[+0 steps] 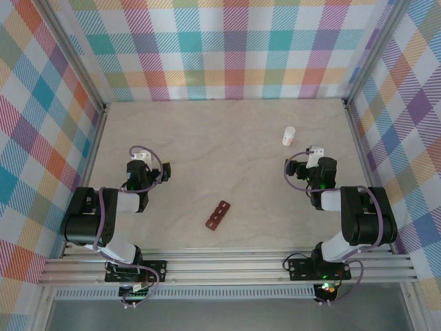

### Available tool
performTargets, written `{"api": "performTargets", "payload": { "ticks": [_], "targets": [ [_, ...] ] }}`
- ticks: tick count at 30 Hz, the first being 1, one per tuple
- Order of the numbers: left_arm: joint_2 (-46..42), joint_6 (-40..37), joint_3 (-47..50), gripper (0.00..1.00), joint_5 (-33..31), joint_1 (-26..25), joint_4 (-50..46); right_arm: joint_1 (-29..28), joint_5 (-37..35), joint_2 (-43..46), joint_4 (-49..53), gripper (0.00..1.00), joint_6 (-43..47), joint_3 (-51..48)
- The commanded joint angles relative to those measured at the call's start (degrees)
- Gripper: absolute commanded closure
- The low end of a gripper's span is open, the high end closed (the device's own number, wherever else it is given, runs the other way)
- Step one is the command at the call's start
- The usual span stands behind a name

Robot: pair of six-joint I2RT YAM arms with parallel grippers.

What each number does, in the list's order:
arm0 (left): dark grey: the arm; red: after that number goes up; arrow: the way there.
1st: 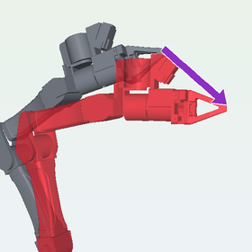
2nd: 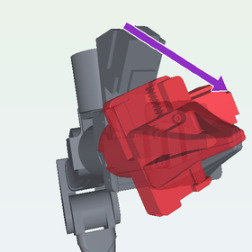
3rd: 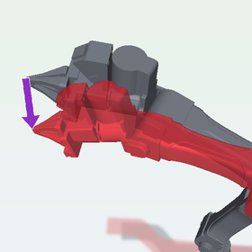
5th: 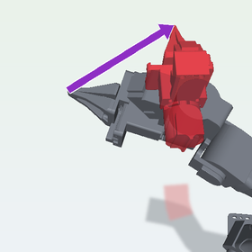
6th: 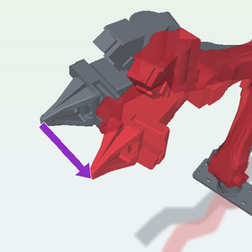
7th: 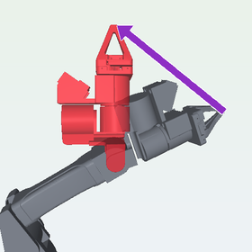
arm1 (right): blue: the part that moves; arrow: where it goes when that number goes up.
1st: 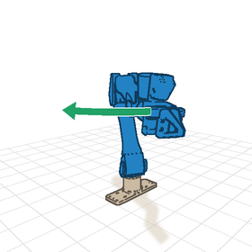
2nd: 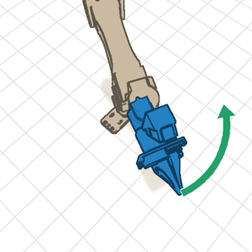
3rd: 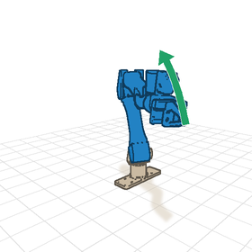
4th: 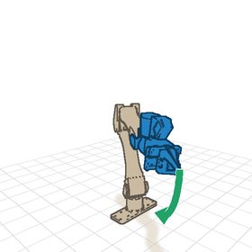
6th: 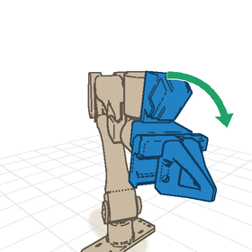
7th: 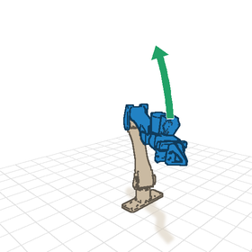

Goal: Sort the pills into containers

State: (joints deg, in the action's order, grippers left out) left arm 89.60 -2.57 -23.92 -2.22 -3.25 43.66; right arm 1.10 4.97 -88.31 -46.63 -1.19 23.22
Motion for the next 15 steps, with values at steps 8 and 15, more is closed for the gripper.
{"api": "performTargets", "payload": {
  "ticks": [8,15],
  "targets": [
    [0.0,0.4,-1.1,0.00,-0.3,-0.2,0.7,-0.2,-0.2,0.3,-0.4,0.01,0.7,0.6],
    [0.0,0.5,-1.1,0.00,-0.3,-0.2,0.7,-0.2,-0.2,0.3,-0.4,0.01,0.6,0.6]
  ]
}}
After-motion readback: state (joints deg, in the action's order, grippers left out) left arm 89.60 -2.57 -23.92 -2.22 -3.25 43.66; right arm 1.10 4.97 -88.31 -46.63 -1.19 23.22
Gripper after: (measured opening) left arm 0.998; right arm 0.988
